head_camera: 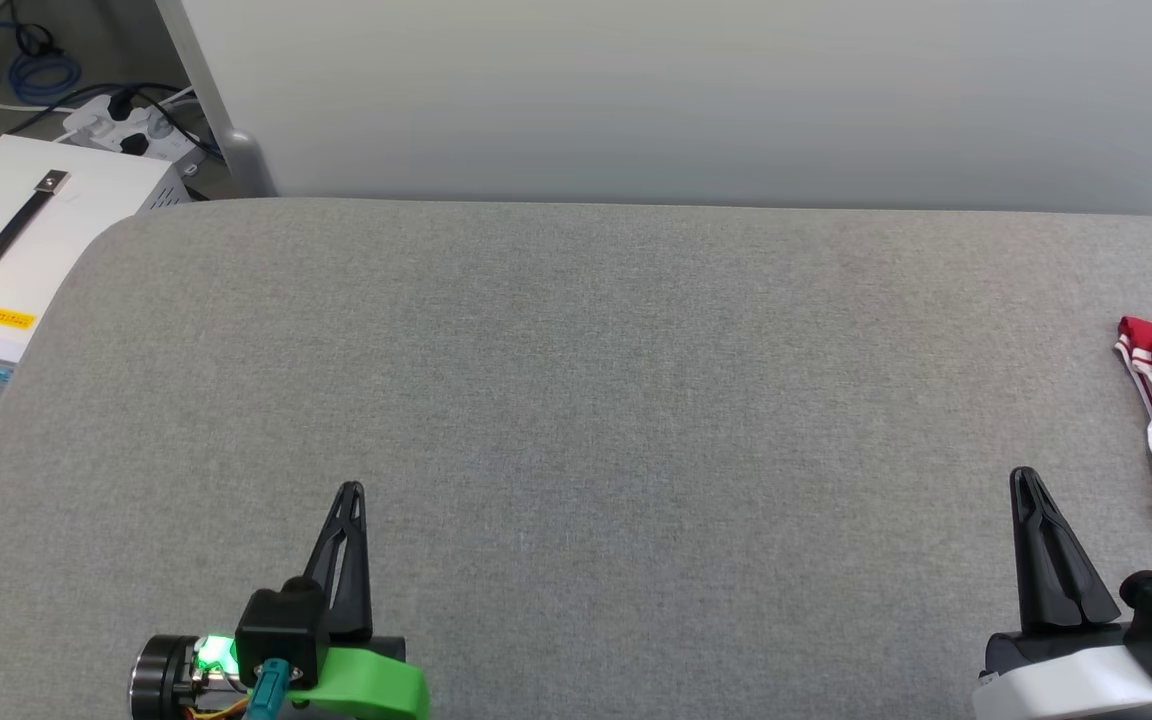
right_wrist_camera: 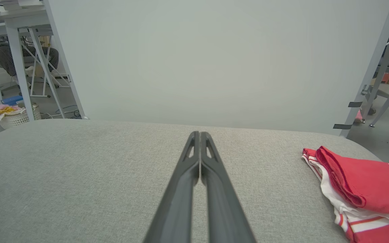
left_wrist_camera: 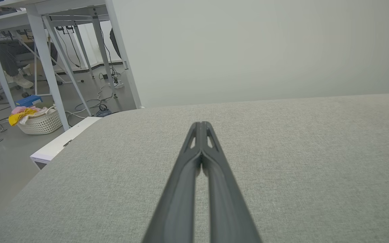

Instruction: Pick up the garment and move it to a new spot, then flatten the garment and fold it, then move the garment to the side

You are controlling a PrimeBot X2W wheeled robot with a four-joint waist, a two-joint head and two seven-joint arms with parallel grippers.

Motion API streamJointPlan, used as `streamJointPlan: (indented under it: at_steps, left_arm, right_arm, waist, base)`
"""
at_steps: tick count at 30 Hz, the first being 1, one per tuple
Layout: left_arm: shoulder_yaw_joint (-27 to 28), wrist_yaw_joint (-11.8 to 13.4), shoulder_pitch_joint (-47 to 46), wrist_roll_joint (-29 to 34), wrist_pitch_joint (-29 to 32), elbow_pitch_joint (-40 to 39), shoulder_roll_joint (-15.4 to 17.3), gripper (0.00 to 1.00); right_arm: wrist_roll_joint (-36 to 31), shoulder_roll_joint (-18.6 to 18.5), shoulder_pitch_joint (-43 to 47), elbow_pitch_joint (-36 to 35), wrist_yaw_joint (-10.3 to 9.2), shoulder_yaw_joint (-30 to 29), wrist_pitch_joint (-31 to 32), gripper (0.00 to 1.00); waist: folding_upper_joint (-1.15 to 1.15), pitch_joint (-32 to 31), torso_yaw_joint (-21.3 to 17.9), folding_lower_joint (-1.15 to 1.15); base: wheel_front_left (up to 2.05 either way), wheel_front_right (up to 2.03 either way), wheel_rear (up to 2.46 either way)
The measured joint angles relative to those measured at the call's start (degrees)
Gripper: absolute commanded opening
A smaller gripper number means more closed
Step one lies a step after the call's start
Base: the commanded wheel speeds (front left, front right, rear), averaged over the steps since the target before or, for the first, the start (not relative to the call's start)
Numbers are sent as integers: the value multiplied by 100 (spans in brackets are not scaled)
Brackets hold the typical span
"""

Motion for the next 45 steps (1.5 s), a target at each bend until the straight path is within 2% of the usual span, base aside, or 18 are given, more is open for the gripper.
streamJointPlan:
  at_steps: [45]
  left_arm:
    - [302,-182,-31,67,510,-30,-109,0]
  right_arm:
    - [-155,4,-187,169,0,93,504,0]
  waist:
    - [0,-71,-111,0]
  base:
    - [0,0,0]
